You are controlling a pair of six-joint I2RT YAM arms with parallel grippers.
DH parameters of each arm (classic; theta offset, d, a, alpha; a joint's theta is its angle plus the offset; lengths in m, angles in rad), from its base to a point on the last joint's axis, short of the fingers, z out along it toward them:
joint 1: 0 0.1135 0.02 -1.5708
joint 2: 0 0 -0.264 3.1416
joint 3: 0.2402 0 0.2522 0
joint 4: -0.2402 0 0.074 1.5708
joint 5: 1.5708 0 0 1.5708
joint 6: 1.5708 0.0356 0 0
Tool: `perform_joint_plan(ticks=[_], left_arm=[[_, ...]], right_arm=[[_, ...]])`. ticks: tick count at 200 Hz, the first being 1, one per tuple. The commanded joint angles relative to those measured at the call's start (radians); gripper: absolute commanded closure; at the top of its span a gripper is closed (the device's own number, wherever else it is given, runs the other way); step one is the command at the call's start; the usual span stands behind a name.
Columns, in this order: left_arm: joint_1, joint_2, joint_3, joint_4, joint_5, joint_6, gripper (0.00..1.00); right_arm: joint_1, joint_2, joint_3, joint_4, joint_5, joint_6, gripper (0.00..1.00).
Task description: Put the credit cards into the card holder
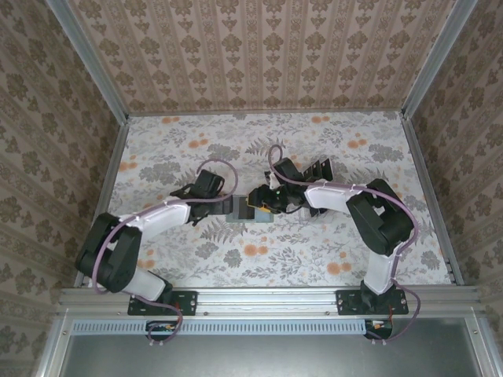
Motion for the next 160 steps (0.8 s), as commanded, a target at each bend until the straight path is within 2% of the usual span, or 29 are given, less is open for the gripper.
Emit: perform_joint_plan(ticks=[1, 26, 44, 98, 160], left_arm=[[0.034, -0.040, -0.037, -0.012, 0.033, -0.018, 0.00], [0.066, -0.044, -0.061, 0.006, 0.046, -0.016, 0.00], [0.074, -0.026, -0.063, 0.011, 0.055, -0.012, 0.00], [0.074, 0.040, -0.056, 0.032, 0.064, -0.003, 0.00], [0.073, 0.085, -0.042, 0.034, 0.075, 0.004, 0.00]], right_arm=[[0.015, -0.032, 0.072, -0.209, 0.096, -0.076, 0.56], [0.031, -0.009, 0.151, -0.331, 0.183, -0.117, 0.79], [0.045, 0.025, 0.209, -0.398, 0.234, -0.151, 0.91], [0.073, 0.129, 0.335, -0.497, 0.303, -0.194, 0.98], [0.083, 0.212, 0.380, -0.515, 0.316, -0.201, 0.98]])
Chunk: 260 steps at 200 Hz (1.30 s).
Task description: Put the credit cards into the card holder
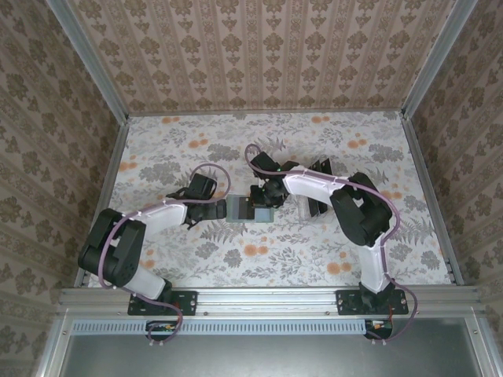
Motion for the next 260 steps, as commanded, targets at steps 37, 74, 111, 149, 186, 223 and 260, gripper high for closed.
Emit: perform_joint_plan(ticks=[37, 74, 111, 149, 186, 223, 260], left_arm=[[0.005, 0.048, 0.016, 0.016, 0.029, 0.006, 0.00], [0.001, 0.064, 0.013, 0.024, 0.036, 0.004, 0.00], [-0.006, 0.077, 0.012, 0.030, 0.037, 0.002, 0.00], [-0.011, 0.080, 0.005, 0.040, 0.040, 0.002, 0.00], [-0.014, 0.080, -0.001, 0.047, 0.042, 0.001, 0.00], [-0.020, 0.074, -0.011, 0.054, 0.044, -0.002, 0.00], [-0.022, 0.051, -0.015, 0.045, 0.040, 0.001, 0.00]], right_arm=[[0.019, 0.059, 0.058, -0.046, 0.020, -0.014, 0.98], [0.033, 0.085, 0.092, -0.045, 0.004, -0.007, 0.98], [0.045, 0.110, 0.114, -0.030, -0.019, 0.009, 0.98], [0.055, 0.122, 0.127, -0.013, -0.045, 0.029, 0.98], [0.070, 0.149, 0.164, -0.013, -0.066, 0.038, 0.98], [0.082, 0.158, 0.186, -0.012, -0.081, 0.048, 0.98], [0.086, 0.160, 0.192, 0.047, -0.115, 0.066, 0.98]])
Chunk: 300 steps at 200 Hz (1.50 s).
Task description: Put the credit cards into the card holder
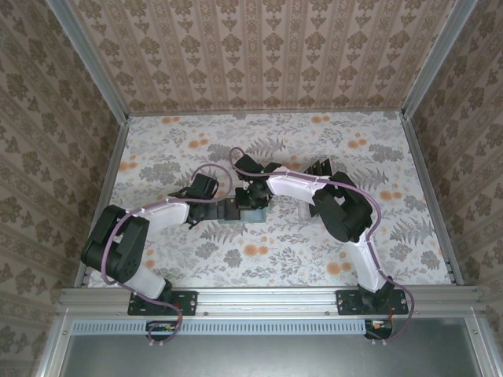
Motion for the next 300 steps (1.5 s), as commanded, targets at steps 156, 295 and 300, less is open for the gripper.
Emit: perform_joint_plan(ticks=[156, 295, 300], left_arm=[[0.044, -0.153, 0.000, -0.072, 0.031, 0.016, 0.00], [0.073, -0.109, 0.001, -0.071, 0.011, 0.020, 0.00], [0.073, -0.107, 0.000, -0.070, 0.011, 0.019, 0.00]], right_arm=[[-0.046, -0.141, -0.159, 0.010, 0.048, -0.049, 0.89], [-0.002, -0.066, -0.042, 0.058, -0.032, -0.008, 0.93], [0.001, -0.061, -0.040, 0.058, -0.034, -0.007, 0.93]])
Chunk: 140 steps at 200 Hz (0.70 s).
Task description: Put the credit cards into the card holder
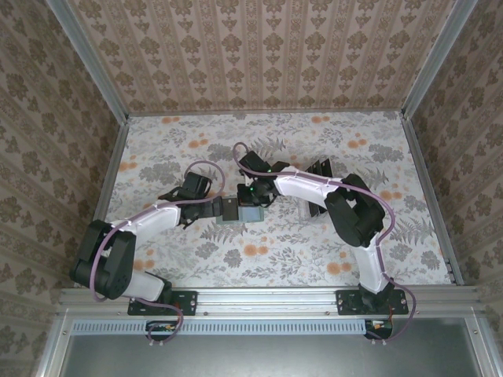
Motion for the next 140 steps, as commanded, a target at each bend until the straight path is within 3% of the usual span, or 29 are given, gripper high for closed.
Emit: perform_joint_plan(ticks=[1, 140], left_arm=[[0.027, 0.020, 0.015, -0.019, -0.017, 0.018, 0.00], [0.033, 0.033, 0.006, -0.002, -0.001, 0.018, 0.00]], right_arm=[[0.011, 0.040, 0.028, 0.002, -0.024, 0.017, 0.94], [0.023, 0.108, 0.057, 0.007, -0.045, 0.035, 0.95]])
